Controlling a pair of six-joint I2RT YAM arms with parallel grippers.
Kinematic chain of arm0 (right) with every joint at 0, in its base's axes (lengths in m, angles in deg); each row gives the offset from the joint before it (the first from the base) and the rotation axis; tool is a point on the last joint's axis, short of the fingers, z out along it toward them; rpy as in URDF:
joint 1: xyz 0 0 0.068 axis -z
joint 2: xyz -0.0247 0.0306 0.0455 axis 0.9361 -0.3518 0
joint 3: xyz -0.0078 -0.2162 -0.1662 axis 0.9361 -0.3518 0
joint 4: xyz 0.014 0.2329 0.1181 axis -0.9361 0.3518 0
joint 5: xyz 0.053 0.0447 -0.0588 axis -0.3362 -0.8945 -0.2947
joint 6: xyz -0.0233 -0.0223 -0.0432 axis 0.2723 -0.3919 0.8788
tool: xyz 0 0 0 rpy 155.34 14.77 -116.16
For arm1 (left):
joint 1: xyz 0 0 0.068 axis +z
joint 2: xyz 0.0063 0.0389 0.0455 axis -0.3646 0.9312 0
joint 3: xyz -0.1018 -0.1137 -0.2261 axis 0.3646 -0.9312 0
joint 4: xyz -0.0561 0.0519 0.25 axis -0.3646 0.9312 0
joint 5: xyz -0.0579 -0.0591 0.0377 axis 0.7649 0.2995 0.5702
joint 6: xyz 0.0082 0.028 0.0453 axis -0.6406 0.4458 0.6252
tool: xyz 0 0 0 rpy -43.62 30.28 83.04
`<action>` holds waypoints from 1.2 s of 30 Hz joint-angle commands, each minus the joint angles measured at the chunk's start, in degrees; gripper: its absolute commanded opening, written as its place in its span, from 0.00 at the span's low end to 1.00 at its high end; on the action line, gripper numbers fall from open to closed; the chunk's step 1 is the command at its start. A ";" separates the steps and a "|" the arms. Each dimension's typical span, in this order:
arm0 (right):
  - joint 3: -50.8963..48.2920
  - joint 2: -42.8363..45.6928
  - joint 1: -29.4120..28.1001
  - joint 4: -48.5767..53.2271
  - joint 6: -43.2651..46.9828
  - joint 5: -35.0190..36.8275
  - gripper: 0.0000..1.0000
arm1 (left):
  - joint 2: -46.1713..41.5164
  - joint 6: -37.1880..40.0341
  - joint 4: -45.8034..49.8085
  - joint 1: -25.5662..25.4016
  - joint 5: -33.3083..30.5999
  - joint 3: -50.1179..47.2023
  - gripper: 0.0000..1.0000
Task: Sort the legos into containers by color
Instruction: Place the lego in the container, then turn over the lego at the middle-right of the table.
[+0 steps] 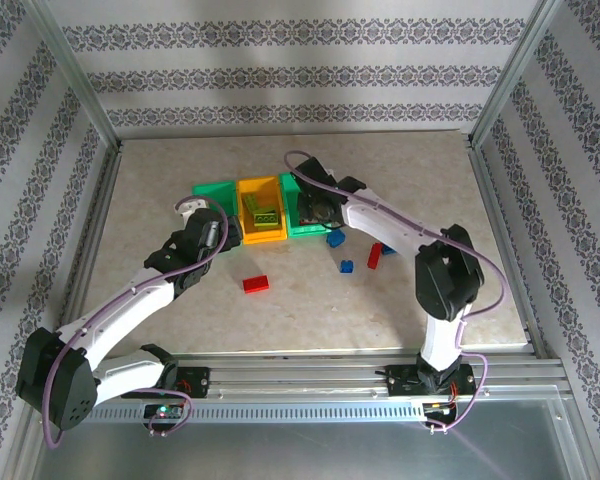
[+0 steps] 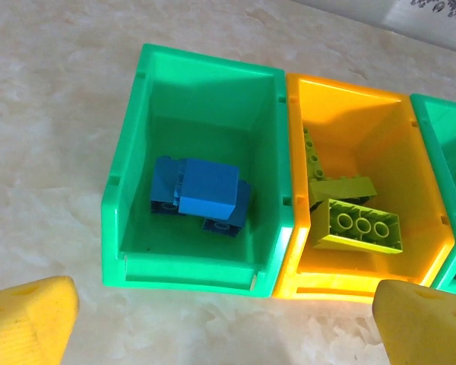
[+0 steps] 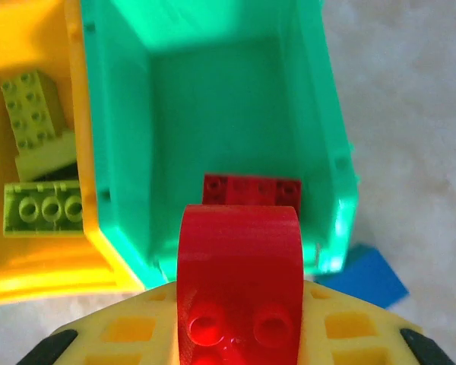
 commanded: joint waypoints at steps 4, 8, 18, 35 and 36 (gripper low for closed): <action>10.37 -9.85 1.28 3.75 5.60 0.49 0.27 | -0.49 -2.03 -1.59 0.81 2.44 -1.09 1.00; 13.80 -13.30 1.88 4.82 5.82 0.46 0.31 | -0.97 -2.91 -1.37 0.89 3.57 -1.93 1.00; 13.60 -13.63 2.04 4.64 5.41 0.59 0.47 | -0.88 -4.16 -1.30 0.91 5.43 -3.12 1.00; -4.93 5.27 1.30 1.14 0.16 3.36 0.50 | -0.15 -3.78 -2.02 0.93 6.21 -2.75 1.00; -7.14 7.06 1.44 0.97 -0.65 3.86 0.50 | -0.04 -3.79 -2.17 0.86 6.26 -2.69 1.00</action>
